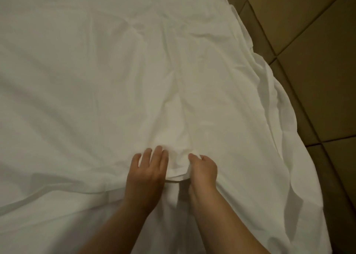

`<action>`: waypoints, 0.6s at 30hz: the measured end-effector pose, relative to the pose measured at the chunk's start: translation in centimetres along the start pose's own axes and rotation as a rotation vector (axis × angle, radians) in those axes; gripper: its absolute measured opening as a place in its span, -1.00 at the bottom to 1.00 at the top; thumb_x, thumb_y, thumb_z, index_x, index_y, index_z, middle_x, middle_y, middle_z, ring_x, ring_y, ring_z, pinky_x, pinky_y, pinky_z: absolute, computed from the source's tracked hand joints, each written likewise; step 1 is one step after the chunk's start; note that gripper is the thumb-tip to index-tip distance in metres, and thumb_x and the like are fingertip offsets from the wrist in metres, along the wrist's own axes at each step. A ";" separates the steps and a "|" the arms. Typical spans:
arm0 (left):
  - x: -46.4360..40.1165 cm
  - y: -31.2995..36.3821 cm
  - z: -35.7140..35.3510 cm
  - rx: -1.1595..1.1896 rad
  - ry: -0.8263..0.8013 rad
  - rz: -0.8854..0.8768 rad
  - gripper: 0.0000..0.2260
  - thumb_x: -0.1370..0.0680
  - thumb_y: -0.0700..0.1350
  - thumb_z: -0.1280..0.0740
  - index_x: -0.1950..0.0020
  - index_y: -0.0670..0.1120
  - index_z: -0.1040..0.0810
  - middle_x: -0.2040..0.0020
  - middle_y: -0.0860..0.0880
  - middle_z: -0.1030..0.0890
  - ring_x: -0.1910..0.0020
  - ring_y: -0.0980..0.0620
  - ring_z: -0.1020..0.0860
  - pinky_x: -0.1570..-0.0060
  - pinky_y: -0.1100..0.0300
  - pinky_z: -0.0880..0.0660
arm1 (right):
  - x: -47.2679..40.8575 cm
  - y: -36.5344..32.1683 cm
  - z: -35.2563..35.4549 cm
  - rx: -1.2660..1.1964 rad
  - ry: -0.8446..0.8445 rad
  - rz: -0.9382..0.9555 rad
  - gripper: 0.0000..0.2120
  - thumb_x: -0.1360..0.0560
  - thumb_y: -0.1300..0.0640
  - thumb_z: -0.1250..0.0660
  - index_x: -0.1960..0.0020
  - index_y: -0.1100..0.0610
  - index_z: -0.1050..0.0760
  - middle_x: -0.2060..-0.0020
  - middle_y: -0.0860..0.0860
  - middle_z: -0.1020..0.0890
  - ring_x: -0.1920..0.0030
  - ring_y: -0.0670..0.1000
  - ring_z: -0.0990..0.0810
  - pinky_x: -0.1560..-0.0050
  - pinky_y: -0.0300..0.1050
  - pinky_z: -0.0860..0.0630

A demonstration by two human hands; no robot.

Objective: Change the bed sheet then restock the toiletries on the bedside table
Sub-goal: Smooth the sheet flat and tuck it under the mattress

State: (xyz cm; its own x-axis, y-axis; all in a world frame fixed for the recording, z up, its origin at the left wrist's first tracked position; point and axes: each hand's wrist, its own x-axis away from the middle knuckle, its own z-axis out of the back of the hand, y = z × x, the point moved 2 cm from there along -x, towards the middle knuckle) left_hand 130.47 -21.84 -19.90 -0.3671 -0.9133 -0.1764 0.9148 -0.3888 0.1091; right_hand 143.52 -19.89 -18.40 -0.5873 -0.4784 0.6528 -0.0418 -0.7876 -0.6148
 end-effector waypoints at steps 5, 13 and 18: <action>-1.8 -0.1 2.5 0.118 0.087 0.048 -0.88 -0.43 -0.33 -0.26 0.20 -0.18 -0.56 0.35 -0.11 -0.51 0.43 -0.05 -0.43 0.43 0.15 -0.29 | 2.3 -1.4 0.4 -0.141 0.072 0.146 -0.85 -0.54 0.15 -0.22 0.20 0.11 -0.45 0.24 -0.01 -0.57 0.19 0.03 -0.55 0.15 -0.11 -0.45; -0.9 -1.2 5.3 0.285 -0.209 0.073 -0.77 -0.21 -0.14 -0.56 0.25 0.01 -0.57 0.39 0.04 -0.56 0.45 0.07 -0.54 0.47 0.27 -0.44 | 2.1 -1.9 -0.5 0.046 -0.250 -0.011 -0.80 -0.49 0.09 -0.35 0.02 0.23 -0.55 0.22 0.11 -0.63 0.23 0.10 -0.60 0.26 -0.14 -0.50; 2.9 -2.4 4.3 0.213 -0.193 0.133 -0.42 -0.26 -0.22 -0.28 -0.30 -0.11 -0.45 -0.24 -0.14 -0.56 -0.19 -0.17 -0.55 -0.13 -0.05 -0.51 | 1.2 -2.4 -0.1 0.401 0.109 0.285 -0.91 -0.45 0.19 -0.30 0.14 0.22 -0.52 0.15 0.23 -0.62 0.08 0.25 -0.60 0.01 0.03 -0.54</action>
State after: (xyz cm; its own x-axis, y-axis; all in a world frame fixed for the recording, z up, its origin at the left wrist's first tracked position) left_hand 126.53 -24.11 -16.50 -0.2905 -0.9560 0.0398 0.9086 -0.2626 0.3248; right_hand 142.87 -18.54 -16.14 -0.6118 -0.6699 0.4206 0.4340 -0.7289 -0.5295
